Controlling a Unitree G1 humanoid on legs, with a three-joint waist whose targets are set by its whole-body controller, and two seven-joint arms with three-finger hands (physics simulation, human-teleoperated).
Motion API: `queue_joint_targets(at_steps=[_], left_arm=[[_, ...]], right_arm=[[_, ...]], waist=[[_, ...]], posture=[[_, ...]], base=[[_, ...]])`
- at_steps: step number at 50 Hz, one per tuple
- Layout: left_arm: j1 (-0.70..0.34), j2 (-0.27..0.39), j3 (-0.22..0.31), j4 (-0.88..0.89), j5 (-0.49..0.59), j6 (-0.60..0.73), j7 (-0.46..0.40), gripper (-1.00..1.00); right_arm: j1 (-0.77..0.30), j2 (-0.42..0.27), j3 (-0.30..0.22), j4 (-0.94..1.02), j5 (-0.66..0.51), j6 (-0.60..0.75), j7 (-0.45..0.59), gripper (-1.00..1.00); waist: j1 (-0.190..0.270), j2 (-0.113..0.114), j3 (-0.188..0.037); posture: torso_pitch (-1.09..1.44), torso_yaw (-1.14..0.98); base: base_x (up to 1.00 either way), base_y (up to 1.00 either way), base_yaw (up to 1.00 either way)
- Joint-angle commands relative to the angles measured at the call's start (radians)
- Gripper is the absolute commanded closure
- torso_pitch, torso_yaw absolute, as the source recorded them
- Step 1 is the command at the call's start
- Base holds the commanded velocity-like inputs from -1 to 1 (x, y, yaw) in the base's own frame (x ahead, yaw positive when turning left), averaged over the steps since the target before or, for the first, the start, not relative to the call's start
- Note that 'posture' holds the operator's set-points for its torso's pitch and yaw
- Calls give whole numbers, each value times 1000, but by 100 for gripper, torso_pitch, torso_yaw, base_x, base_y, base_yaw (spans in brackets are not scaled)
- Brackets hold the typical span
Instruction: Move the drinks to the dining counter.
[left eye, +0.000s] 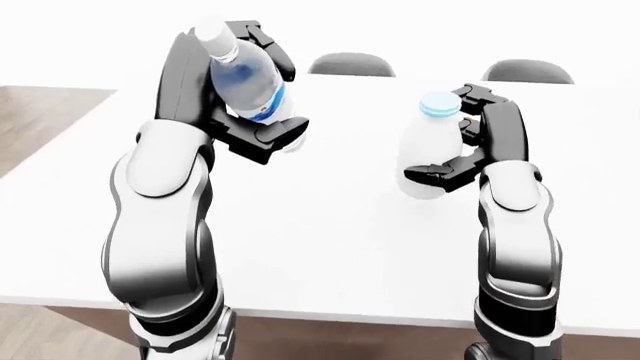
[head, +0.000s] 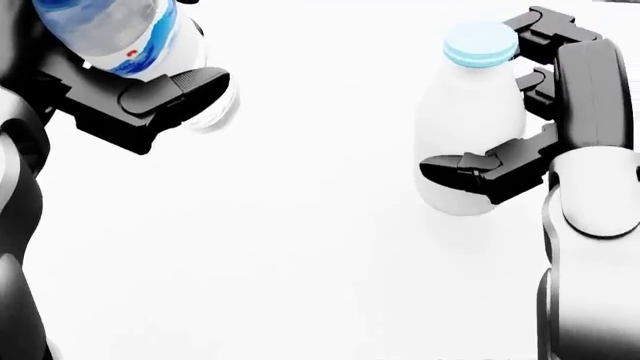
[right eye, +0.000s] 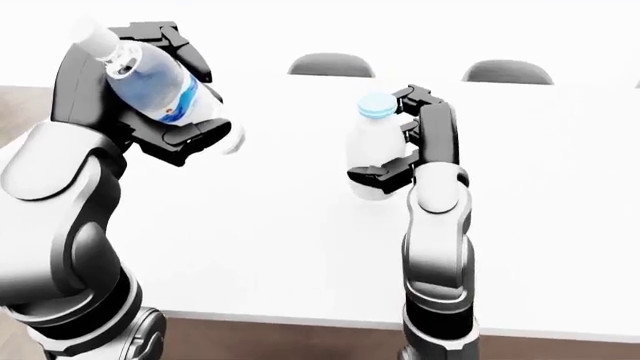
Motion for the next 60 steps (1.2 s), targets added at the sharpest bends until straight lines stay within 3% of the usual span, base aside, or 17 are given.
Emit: queue_joint_targets(at_steps=[1,10,13,23,32,36,40,49,60], left_arm=[[-32,4,6,-23,5,-37,9,100],[-26,2,6,-14,2,-52,13,100],[-24,2,6,-13,2,-56,14,100],[-28,0,8,-11,4,-55,13,100],[-34,6,10,-13,2,-50,13,100],[-42,10,9,-20,2,-36,10,100],[-39,10,11,-21,1,-39,11,100],[-30,6,10,-8,-1,-57,18,100],[-28,4,5,-9,4,-57,16,100]], right_arm=[[-17,-6,-8,-23,1,-50,-25,100],[2,-10,-16,26,26,-76,-65,99],[10,-9,-18,41,34,-78,-75,80],[20,-12,-17,67,46,-90,-85,73],[20,-13,-13,74,47,-88,-81,33],[22,-11,-14,77,48,-89,-81,-20],[28,-10,-15,82,50,-95,-82,-27],[33,-9,-17,93,55,-104,-85,-100],[38,-10,-19,84,60,-104,-84,-100]], waist=[[-1,4,-25],[2,1,-26],[3,0,-26],[5,0,-27],[4,2,-26],[4,3,-26],[3,3,-25],[3,3,-27],[3,7,-29]], posture=[[0,0],[0,0],[0,0],[0,0],[0,0],[0,0],[0,0],[0,0],[0,0]], base=[[0,0,0],[0,0,0],[0,0,0],[0,0,0],[0,0,0],[0,0,0],[0,0,0],[0,0,0],[0,0,0]])
